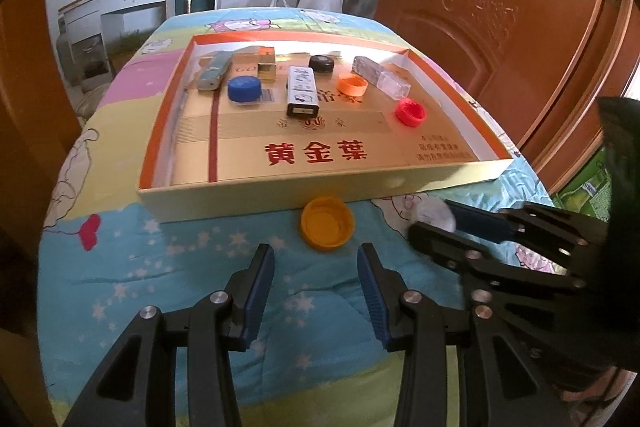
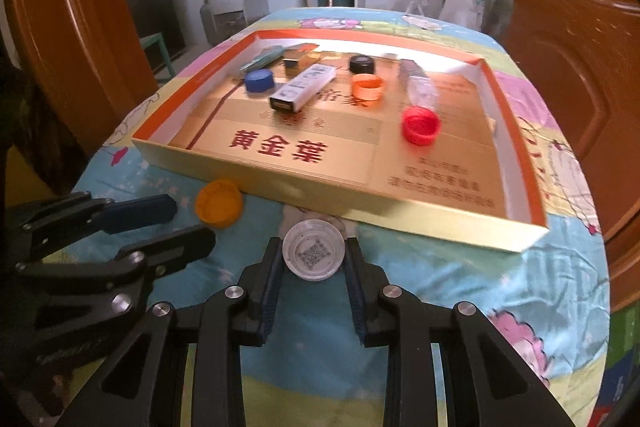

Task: Organize rigid objects
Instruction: 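Grasp the clear white cap with the right tool while the left tool grasps the yellow-orange cap, then carry the white cap and yellow-orange cap over the tray with both tools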

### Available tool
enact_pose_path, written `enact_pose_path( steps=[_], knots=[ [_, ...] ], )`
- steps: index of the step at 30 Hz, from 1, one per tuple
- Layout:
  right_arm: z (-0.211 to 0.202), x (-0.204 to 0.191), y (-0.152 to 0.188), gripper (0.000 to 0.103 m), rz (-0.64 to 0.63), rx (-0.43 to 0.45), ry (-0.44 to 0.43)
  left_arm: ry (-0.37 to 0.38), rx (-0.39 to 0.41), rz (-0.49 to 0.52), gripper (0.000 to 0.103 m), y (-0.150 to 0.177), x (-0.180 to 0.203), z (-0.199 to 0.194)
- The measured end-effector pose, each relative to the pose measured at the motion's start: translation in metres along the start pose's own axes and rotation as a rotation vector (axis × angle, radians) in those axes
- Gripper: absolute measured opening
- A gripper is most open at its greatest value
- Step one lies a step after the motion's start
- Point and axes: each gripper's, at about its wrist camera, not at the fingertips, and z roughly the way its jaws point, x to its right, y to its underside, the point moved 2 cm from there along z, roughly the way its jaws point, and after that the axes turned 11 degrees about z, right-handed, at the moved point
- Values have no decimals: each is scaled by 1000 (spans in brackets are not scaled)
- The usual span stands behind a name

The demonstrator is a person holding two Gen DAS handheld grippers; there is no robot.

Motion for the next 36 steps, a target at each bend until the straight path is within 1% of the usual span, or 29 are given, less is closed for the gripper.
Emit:
enact_pose_path(
  steps=[6,13,14,15,16,19,25,36],
  knots=[
    [-12,19,2,31,46,14,2,-34,1,29,43,-12,6,11],
    [-16,30,2,31,78,19,-4,-100,-1,61,43,-16,14,18],
    [-16,31,3,31,81,17,-5,-109,-1,62,42,-16,14,18],
    [-15,31,4,31,82,16,-6,-118,0,62,37,-16,14,18],
    [-15,32,4,31,83,14,-7,-120,3,57,30,-17,13,17],
    [-15,32,5,31,85,12,-11,-104,8,39,30,-16,10,16],
    [-16,30,5,31,84,18,-12,-96,18,38,30,-16,10,13],
    [-30,21,0,31,64,44,-21,-82,76,23,30,-19,9,-13]
  ],
)
